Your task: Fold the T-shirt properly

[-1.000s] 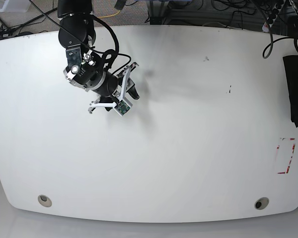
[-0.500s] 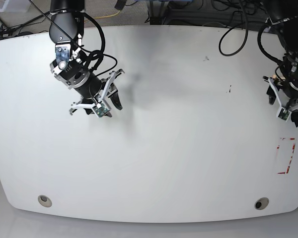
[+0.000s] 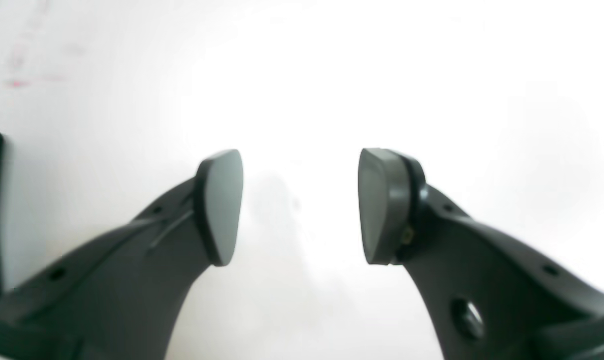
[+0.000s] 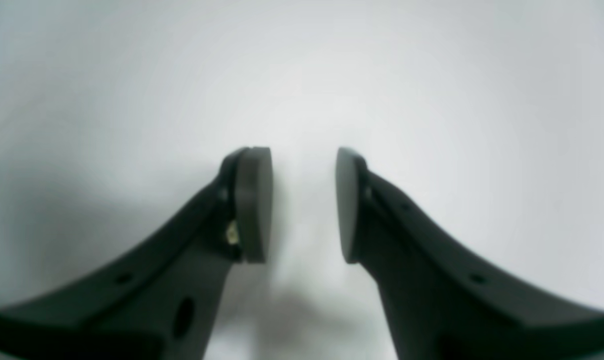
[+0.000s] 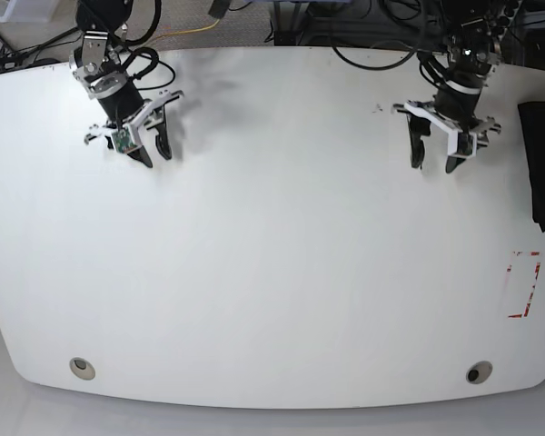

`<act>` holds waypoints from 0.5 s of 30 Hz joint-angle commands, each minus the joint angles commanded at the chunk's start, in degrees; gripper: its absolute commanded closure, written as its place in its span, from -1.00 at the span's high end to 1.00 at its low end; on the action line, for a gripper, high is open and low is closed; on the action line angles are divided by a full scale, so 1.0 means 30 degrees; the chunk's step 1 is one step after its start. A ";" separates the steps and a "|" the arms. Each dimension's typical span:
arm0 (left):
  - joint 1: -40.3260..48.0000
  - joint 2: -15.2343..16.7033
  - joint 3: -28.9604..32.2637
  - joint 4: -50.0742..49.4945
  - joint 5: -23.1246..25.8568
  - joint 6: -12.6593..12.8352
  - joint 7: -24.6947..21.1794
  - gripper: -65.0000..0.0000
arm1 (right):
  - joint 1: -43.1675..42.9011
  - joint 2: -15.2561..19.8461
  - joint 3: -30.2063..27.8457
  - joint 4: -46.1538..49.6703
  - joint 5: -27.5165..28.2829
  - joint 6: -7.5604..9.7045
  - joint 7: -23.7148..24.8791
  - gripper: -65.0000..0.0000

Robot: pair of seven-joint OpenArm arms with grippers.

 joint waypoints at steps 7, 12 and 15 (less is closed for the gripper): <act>0.4484 0.0879 0.0469 0.1319 -0.0029 0.0000 0.0029 -0.15 | -0.3223 -0.0059 0.1758 0.0029 0.4220 0.0029 0.0059 -0.40; 0.7385 0.1582 0.0498 0.2227 -0.0029 -0.0088 0.0029 -0.15 | -0.5714 -0.0088 0.1788 0.0498 0.5245 0.0147 0.0059 -0.40; 0.8938 0.1670 0.0498 0.2227 -0.0029 -0.0088 0.0029 -0.16 | -0.7707 -0.0117 0.1700 0.1114 0.6476 0.0176 0.0059 -0.40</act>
